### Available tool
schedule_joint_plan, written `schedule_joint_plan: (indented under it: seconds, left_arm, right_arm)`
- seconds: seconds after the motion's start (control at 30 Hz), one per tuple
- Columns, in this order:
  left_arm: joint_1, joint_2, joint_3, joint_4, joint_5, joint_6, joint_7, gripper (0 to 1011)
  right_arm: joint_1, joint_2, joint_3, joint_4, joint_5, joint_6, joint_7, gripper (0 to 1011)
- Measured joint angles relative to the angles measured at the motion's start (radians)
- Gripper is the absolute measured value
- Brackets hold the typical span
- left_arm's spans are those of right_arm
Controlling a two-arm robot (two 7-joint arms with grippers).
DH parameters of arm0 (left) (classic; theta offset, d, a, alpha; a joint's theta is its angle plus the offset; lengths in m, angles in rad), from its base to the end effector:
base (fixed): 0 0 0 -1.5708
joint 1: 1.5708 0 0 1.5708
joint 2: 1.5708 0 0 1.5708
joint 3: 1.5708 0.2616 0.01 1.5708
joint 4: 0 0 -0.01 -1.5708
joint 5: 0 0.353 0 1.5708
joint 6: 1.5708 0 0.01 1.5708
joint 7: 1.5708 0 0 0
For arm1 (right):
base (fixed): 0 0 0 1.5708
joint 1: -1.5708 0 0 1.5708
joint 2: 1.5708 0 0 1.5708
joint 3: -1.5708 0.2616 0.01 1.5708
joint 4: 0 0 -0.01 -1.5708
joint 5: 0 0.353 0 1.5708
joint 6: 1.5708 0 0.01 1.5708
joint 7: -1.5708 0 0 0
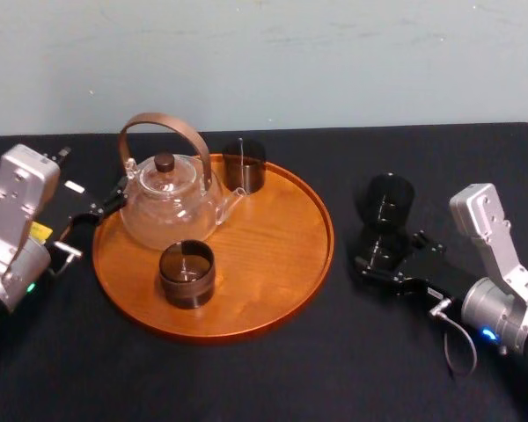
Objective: Pick up the glass from the table and place it on the tray.
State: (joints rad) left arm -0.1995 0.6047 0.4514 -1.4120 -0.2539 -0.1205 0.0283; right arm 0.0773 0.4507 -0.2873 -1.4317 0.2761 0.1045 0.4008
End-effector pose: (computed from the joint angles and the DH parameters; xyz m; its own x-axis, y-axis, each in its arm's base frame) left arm 0.3952 0.0548 -0.2878 0.2923 0.8803 0.3738 -0.9553 0.2873 0.0703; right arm 0.3777 -0.0465 -0.3079 0.5749 -0.8160 0.0604 0.7850 0.5292 -0.3221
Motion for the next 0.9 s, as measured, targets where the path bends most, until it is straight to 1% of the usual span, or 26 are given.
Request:
schedule_joint_plan:
  seconds: [0.37, 0.77, 0.83, 0.9]
  left_arm:
    - [0.000, 0.000, 0.000, 0.000, 0.000, 0.000, 0.000, 1002]
    - [0.000, 0.000, 0.000, 0.000, 0.000, 0.000, 0.000, 1001]
    - [0.000, 0.000, 0.000, 0.000, 0.000, 0.000, 0.000, 1001]
    - [0.000, 0.000, 0.000, 0.000, 0.000, 0.000, 0.000, 1001]
  right_arm:
    - [0.026, -0.014, -0.018, 0.045, 0.002, -0.012, 0.014, 1002]
    - [0.025, -0.013, -0.017, 0.042, 0.003, -0.012, 0.014, 1002]
    - [0.025, -0.013, -0.017, 0.042, 0.004, -0.012, 0.014, 943]
    - [0.024, -0.013, -0.017, 0.041, 0.004, -0.012, 0.014, 918]
